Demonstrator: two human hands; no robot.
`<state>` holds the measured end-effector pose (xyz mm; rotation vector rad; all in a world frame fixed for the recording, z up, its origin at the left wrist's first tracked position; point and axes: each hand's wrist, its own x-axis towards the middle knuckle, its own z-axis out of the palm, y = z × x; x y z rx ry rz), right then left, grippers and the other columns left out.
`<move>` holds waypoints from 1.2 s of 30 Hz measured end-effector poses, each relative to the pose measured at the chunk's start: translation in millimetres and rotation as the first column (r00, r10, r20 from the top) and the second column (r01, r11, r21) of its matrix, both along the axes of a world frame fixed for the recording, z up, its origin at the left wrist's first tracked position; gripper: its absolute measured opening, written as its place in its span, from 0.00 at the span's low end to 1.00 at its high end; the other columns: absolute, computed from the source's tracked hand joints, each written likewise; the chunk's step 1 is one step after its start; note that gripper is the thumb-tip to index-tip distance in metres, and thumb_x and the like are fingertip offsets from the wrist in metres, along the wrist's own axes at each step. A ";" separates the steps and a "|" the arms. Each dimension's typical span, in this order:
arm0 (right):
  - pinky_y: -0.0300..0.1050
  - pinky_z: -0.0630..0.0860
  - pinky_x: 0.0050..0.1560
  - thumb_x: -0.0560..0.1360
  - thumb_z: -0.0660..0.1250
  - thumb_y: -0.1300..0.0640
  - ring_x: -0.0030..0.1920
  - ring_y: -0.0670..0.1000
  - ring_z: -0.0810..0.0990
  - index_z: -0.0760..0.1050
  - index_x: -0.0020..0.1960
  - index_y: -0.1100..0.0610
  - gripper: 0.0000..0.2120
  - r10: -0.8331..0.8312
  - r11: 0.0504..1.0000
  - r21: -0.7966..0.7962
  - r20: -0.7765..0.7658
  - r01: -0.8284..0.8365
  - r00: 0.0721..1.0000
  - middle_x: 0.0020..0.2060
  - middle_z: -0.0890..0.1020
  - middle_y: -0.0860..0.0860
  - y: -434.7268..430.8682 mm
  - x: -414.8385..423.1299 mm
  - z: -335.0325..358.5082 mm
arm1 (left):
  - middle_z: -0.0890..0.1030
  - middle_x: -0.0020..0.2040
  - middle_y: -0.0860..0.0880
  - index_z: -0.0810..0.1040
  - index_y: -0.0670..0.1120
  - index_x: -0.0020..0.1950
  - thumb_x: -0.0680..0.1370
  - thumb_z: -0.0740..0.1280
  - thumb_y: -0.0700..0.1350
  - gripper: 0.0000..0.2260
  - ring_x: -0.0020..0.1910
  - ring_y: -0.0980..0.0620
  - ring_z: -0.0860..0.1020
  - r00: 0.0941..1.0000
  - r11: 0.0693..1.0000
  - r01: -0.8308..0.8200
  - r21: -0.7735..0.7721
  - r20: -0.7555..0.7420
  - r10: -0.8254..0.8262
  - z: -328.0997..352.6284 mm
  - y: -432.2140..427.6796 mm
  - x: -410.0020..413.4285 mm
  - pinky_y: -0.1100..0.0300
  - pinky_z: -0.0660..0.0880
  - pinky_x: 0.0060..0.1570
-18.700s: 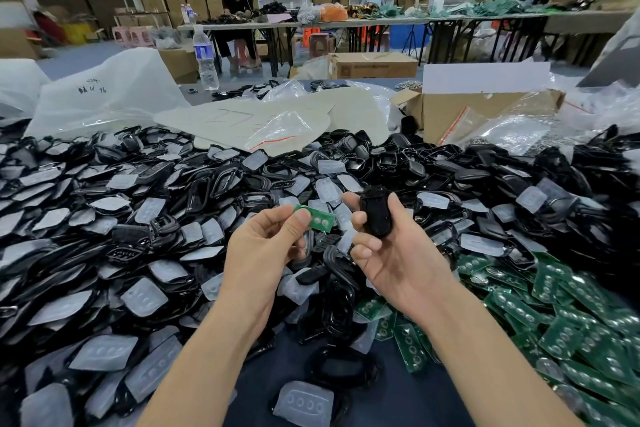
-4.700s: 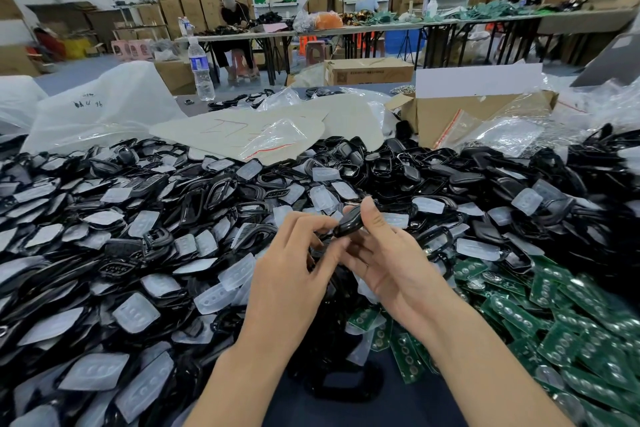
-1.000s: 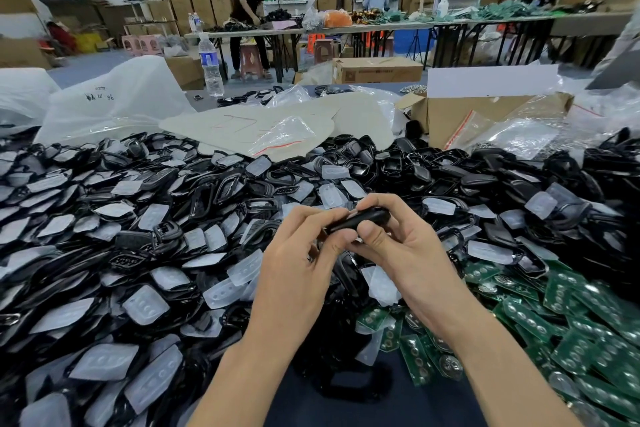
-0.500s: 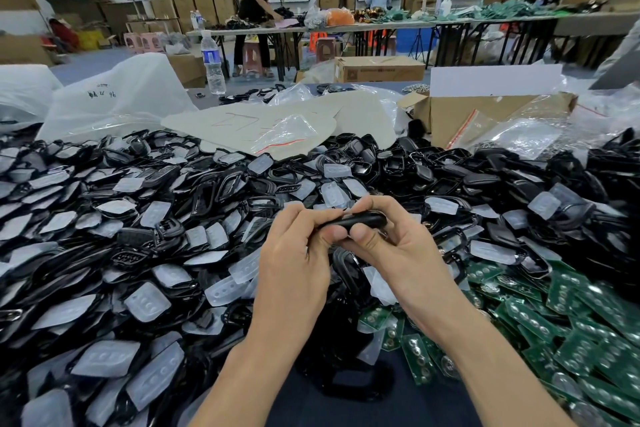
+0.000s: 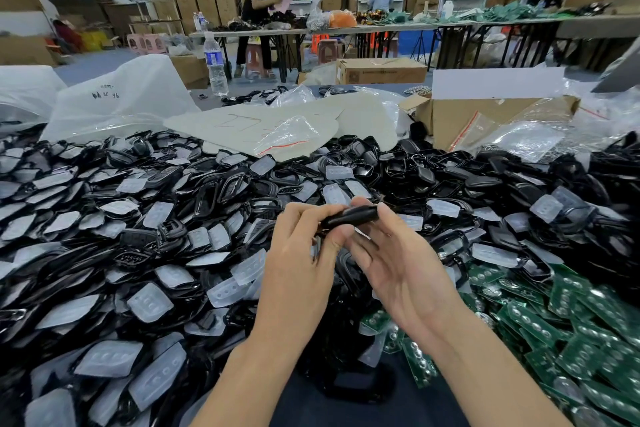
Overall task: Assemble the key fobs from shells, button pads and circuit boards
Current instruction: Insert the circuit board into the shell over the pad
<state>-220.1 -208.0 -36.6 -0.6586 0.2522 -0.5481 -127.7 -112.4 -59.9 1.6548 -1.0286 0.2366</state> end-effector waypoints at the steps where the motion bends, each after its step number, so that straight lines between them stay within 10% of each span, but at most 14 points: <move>1: 0.41 0.82 0.52 0.76 0.65 0.53 0.57 0.53 0.85 0.77 0.65 0.65 0.23 -0.002 1.000 -0.007 -0.009 0.001 1.000 0.58 0.84 0.61 -0.4 -0.1 0.2 | 0.73 0.52 0.61 0.79 0.57 0.60 0.80 0.65 0.56 0.11 0.52 0.55 0.76 1.000 1.000 0.003 0.007 0.002 -0.003 -0.2 0.1 0.0 0.69 0.71 0.52; 11: 0.41 0.82 0.53 0.70 0.70 0.53 0.45 0.50 0.85 0.83 0.60 0.62 0.21 -0.019 0.999 0.045 0.000 0.019 1.000 0.51 0.85 0.58 5.4 3.3 -2.7 | 0.70 0.52 0.61 0.79 0.55 0.64 0.80 0.63 0.54 0.14 0.54 0.58 0.70 0.976 0.994 -0.103 0.035 0.196 0.094 -3.7 -0.6 0.9 0.73 0.65 0.56; 25: 0.41 0.82 0.52 0.83 0.59 0.57 0.51 0.52 0.83 0.81 0.61 0.66 0.16 0.025 0.977 0.211 0.062 -0.038 0.998 0.60 0.82 0.62 8.8 1.9 -4.0 | 0.73 0.49 0.59 0.82 0.51 0.60 0.78 0.67 0.49 0.12 0.52 0.54 0.73 0.988 0.997 -0.077 0.030 0.138 0.072 2.3 -1.0 -5.3 0.69 0.68 0.55; 36: 0.39 0.82 0.53 0.72 0.67 0.58 0.46 0.50 0.84 0.79 0.62 0.66 0.21 -0.009 0.973 0.229 0.065 -0.006 0.998 0.57 0.84 0.60 15.2 5.7 -1.4 | 0.77 0.45 0.55 0.84 0.48 0.56 0.77 0.71 0.36 0.11 0.49 0.51 0.73 0.990 0.991 -0.131 0.020 0.052 0.129 7.8 -0.7 -11.3 0.67 0.69 0.51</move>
